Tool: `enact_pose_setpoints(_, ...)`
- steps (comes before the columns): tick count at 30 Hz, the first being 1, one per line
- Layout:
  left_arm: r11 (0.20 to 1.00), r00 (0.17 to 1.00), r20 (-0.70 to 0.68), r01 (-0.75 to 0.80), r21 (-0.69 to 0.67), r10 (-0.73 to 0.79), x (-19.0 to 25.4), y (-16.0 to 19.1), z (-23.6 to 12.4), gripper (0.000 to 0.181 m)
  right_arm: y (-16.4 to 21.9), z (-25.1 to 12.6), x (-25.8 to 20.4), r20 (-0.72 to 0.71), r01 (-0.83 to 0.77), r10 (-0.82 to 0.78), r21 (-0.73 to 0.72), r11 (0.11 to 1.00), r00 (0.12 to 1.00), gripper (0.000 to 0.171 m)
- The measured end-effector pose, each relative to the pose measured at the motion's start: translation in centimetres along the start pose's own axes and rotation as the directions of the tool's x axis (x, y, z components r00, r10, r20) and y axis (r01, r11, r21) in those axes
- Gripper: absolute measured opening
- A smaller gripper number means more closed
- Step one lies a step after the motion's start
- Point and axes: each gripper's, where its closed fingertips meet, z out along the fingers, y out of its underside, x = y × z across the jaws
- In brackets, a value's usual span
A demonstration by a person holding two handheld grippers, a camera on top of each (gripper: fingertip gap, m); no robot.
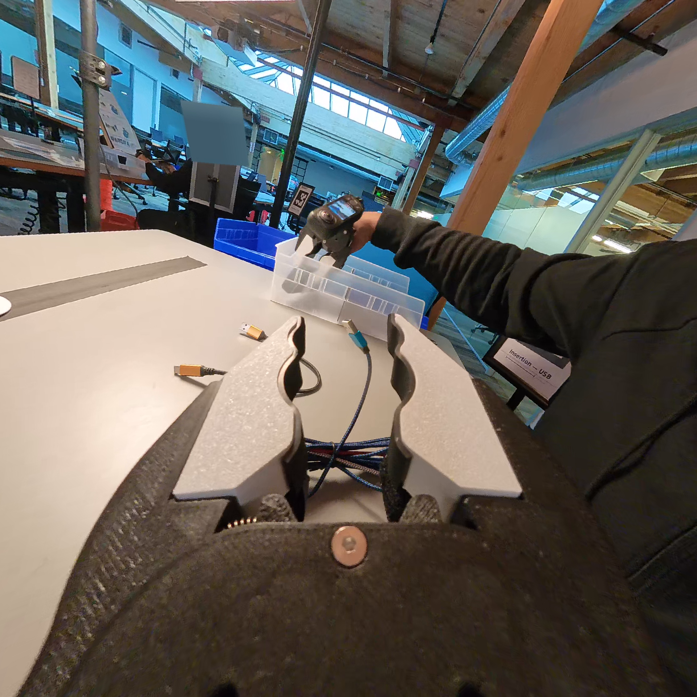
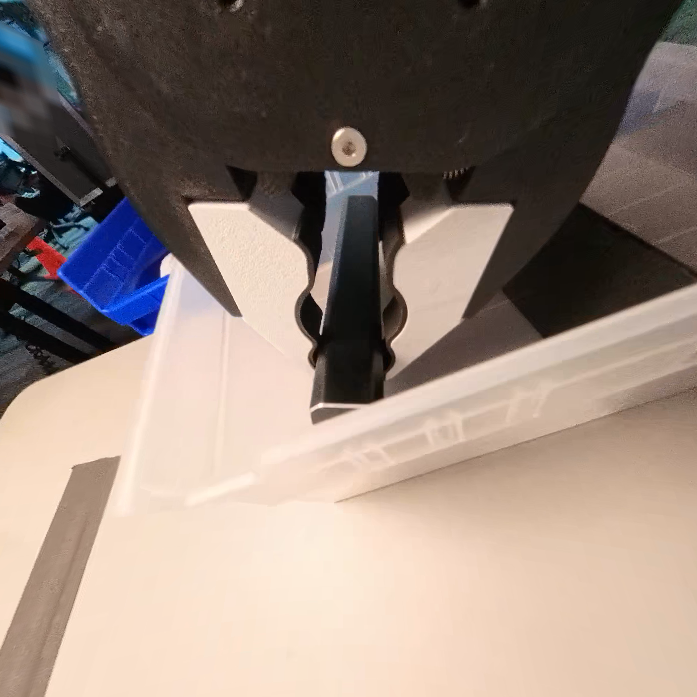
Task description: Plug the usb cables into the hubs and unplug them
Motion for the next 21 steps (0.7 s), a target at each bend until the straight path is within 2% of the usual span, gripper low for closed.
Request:
enact_pose_setpoints(6, 1.000, 1.000, -0.007, 0.014, -0.023, -0.014, -0.1, 0.7, 0.1, 0.046, 0.1, 1.2, 0.2, -0.001, 0.007, -0.007, -0.061, 0.998, 1.000, 0.031)
enact_pose_setpoints(10, 0.999, 1.000, -0.005, 0.006, -0.048, -0.007, -0.1, 1.4, 0.2, 0.046, 1.2, -1.1, 1.6, -0.071, -0.056, 0.052, -0.056, 0.997, 0.996, 0.040)
enact_pose_setpoints(13, 0.999, 1.000, 0.007, -0.001, -0.052, 0.001, -0.3, 1.8, 0.1, 0.046, 3.0, -3.6, 3.4, -0.188, -0.103, 0.086, -0.082, 0.991, 0.978, 0.043)
enact_pose_setpoints(15, 0.999, 1.000, 0.020, 0.001, -0.049, 0.000, -0.6, 1.9, 0.0, 0.046, 2.9, -5.9, 4.4, -0.269, -0.135, 0.118, -0.043, 0.990, 0.956, 0.043)
enact_pose_setpoints(18, 0.999, 0.998, 0.068, -0.014, -0.042, 0.017, -1.4, 2.2, -0.1, 0.046, -0.7, -10.0, 4.2, -0.340, -0.113, 0.142, 0.105, 0.988, 0.930, 0.043)
enact_pose_setpoints(21, 0.997, 0.988, 0.141, -0.049, -0.065, 0.058, -2.5, 2.7, -0.1, 0.046, -7.3, -12.7, 1.2, -0.311, -0.012, 0.099, 0.270, 0.963, 0.945, 0.042)
